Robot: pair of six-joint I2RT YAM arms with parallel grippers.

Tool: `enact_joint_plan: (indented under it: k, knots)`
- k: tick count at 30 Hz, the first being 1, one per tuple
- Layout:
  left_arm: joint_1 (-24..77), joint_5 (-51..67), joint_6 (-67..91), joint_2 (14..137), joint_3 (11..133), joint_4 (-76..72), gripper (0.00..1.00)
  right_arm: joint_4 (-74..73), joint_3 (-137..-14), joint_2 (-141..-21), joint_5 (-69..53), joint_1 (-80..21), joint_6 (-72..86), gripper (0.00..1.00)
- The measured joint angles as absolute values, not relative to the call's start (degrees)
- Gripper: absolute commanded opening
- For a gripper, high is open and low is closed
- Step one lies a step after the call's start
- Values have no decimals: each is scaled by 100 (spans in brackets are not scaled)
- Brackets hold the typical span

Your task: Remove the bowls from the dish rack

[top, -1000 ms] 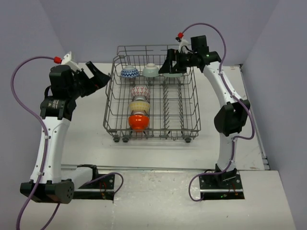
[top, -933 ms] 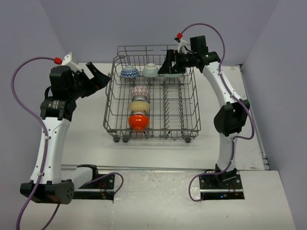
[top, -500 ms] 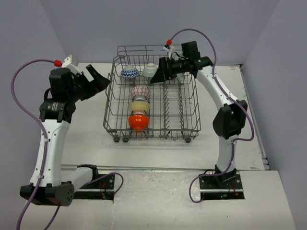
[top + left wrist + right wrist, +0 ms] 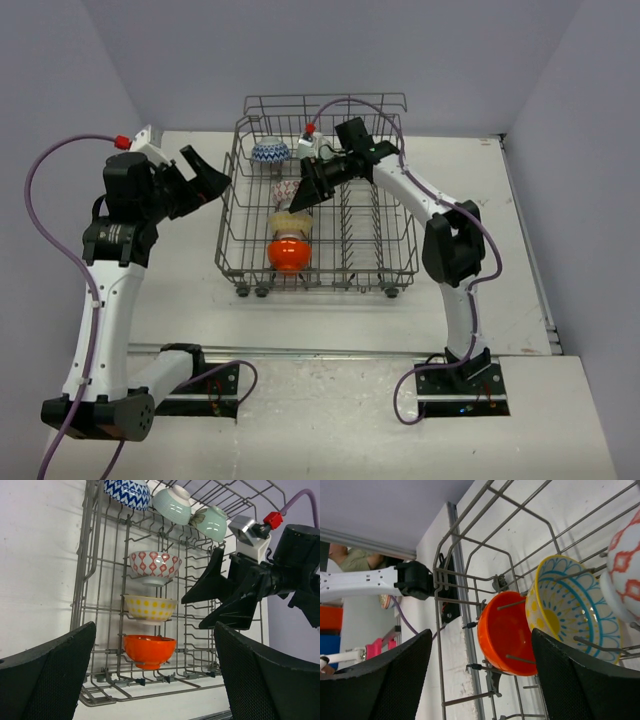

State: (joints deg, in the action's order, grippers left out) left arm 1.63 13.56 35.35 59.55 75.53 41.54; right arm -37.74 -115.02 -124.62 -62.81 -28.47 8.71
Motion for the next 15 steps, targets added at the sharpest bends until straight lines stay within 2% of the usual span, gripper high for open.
enact_joint_plan:
  k: [5,9,15]
  knots:
    - [163,1389,3535,5942,7406,4125,100,-3750,-11045,-12462,-6359,-2987,720,78]
    - [163,1435,3535,5933,7251,4097,100,-3658,-10713,-12460,-6407,-3041,652,69]
    - [163,1483,3535,5946,7207,4062,100,-3551,-10479,-12460,-6420,-3094,633,62]
